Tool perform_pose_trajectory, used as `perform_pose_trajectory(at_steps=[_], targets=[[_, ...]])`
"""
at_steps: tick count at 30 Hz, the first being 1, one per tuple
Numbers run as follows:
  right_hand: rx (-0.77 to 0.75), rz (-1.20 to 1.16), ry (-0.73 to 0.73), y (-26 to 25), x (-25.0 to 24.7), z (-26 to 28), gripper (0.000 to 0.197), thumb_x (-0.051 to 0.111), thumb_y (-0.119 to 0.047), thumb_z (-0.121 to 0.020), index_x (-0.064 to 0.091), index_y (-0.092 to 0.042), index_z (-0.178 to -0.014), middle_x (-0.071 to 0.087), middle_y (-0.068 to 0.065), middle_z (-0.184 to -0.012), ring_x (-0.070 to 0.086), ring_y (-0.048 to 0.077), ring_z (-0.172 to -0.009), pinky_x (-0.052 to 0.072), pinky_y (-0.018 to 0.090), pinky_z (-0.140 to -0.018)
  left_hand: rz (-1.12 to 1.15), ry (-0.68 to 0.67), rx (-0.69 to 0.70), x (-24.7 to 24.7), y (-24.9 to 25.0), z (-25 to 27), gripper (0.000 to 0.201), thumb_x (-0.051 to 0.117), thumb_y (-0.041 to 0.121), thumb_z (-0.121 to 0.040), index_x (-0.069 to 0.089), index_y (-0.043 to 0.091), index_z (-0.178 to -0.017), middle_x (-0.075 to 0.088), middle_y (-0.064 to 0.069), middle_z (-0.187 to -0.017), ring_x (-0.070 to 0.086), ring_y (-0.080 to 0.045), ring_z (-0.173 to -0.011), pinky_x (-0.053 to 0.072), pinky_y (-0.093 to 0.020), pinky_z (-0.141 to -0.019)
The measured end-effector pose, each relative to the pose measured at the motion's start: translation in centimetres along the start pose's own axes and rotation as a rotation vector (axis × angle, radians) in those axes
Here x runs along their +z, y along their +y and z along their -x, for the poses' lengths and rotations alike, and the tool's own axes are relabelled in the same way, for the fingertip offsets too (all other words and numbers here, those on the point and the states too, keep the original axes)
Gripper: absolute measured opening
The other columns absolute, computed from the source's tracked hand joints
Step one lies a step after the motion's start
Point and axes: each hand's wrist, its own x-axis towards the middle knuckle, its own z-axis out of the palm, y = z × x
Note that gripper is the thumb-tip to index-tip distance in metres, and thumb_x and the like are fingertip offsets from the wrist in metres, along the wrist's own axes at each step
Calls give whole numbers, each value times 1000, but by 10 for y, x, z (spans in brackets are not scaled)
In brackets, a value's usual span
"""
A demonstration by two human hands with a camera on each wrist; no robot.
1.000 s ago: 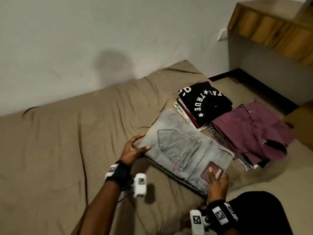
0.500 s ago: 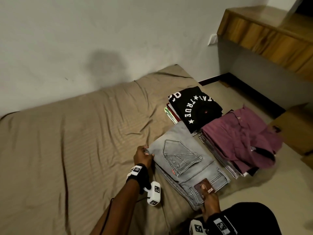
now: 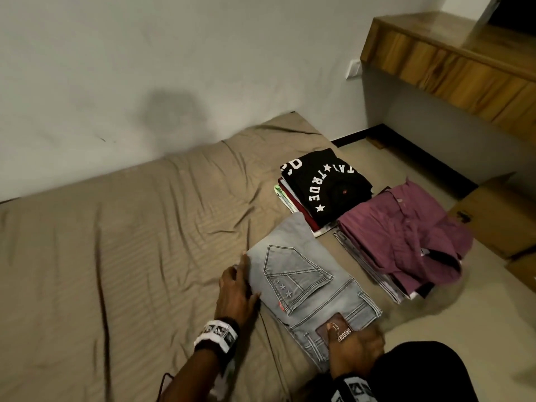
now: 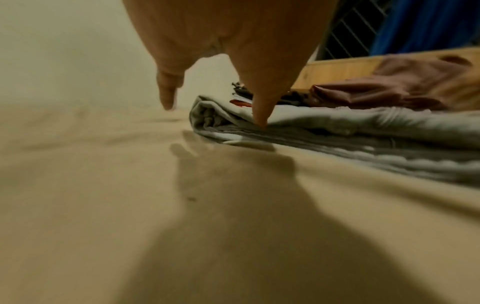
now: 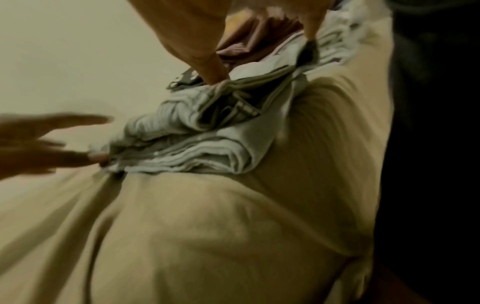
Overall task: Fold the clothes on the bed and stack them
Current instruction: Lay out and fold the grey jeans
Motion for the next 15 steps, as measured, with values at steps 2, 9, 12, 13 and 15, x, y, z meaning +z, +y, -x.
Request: perform_pose_trajectory(at_steps=[2, 9, 12, 13, 15], targets=[[-291, 151, 16, -13, -4, 7, 97, 79, -34, -69, 39, 7, -147, 29, 36, -153, 28, 47, -139, 34, 62, -108, -283, -119, 104, 6, -4, 10, 105, 83, 38, -72, 27, 29, -160, 17, -34, -161, 28, -49, -146, 44, -56, -107], [-443, 433, -284, -18, 12, 17, 78, 24, -52, -101, 34, 10, -149, 34, 30, -155, 37, 47, -140, 29, 59, -111, -401, -335, -5, -48, 13, 56, 74, 42, 42, -104, 5, 18, -163, 4, -8, -171, 10, -28, -157, 21, -40, -123], [-489, 333, -270, -31, 11, 23, 79, 61, -31, -85, 34, 9, -148, 39, 40, -147, 42, 58, -131, 35, 65, -105, -141, -179, -96, -95, 10, 124, 76, 25, 64, -94, 14, 28, -160, 23, 0, -167, 19, -17, -155, 12, -20, -121], [-557, 281, -242, -46, 14, 35, 78, 59, -32, -78, 46, 11, -141, 44, 44, -138, 49, 61, -120, 39, 67, -98, -66, -118, -168, -112, -2, 153, 82, 20, 72, -86, 20, 33, -158, 29, 5, -164, 24, -13, -153, 13, -15, -119], [-644, 241, -318, -81, 29, 72, 74, 45, -39, -70, 60, 11, -122, 54, 42, -124, 55, 53, -103, 44, 57, -88, 33, -47, -362, -143, -35, 211, 85, 20, 80, -78, 31, 43, -153, 40, 15, -156, 37, -1, -144, 25, -11, -115]])
